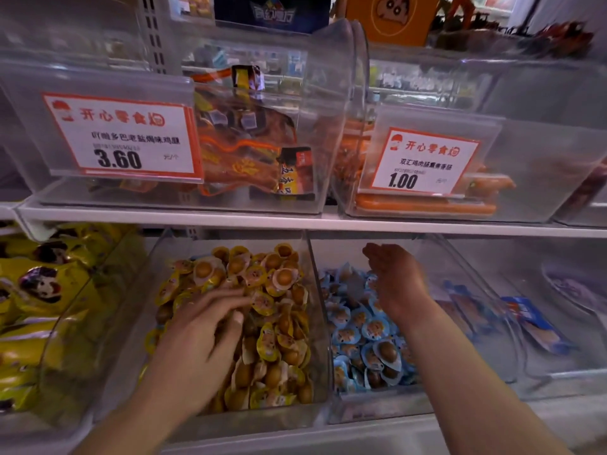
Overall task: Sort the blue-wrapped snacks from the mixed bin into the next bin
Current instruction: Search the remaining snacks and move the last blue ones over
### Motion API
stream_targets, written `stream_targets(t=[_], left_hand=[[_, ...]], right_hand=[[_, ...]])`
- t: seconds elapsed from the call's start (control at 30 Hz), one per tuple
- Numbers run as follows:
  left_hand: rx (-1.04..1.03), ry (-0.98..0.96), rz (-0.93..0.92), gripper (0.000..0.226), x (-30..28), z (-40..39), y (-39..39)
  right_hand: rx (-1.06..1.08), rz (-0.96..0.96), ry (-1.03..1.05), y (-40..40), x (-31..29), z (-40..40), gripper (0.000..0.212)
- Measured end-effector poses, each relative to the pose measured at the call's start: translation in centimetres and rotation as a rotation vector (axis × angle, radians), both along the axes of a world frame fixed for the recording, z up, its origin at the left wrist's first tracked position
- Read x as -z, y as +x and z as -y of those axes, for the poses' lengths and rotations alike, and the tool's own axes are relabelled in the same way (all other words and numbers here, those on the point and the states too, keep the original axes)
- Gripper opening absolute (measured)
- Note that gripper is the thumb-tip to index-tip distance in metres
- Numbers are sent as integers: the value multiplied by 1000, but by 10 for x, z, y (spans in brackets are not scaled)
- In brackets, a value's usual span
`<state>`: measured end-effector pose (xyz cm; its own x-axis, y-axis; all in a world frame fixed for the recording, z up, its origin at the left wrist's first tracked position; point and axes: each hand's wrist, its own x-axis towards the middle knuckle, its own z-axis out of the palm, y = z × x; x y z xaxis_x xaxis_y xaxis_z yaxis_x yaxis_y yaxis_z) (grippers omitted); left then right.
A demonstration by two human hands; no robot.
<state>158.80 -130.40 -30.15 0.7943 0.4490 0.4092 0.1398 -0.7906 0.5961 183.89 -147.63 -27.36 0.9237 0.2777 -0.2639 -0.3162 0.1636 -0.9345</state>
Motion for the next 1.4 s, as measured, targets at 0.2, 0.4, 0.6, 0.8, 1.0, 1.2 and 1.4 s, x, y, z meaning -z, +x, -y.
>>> stream_targets(t=[0.2,0.4,0.6,0.8,1.0,1.2,1.4], left_hand=[[-81,89,122,32,-12,-37,-33],[-155,109,147,37,-20,-44,-76],[-180,-40,86,45,-9,-49,-113],[-130,-121,51,44,-11,-52,-119],[-85,-140,5,41,-11,-49,-126],[-76,-143,-30,41,-6,-52,-128],[-91,-135,-40,41,-5,-48,-122]], right_hand=[[134,371,-175,-27,0,-3,25],[-189,907,-191,-125,-19,-44,32],[-1274,916,-545,-200,11,-99,41],[-1450,978,-967,-197,25,-130,45],[-1275,1083,-1168,-185,31,-141,45],[-1229,1238,-1211,-190,53,-148,40],[-1345,1111,-1276,-179,68,-161,40]])
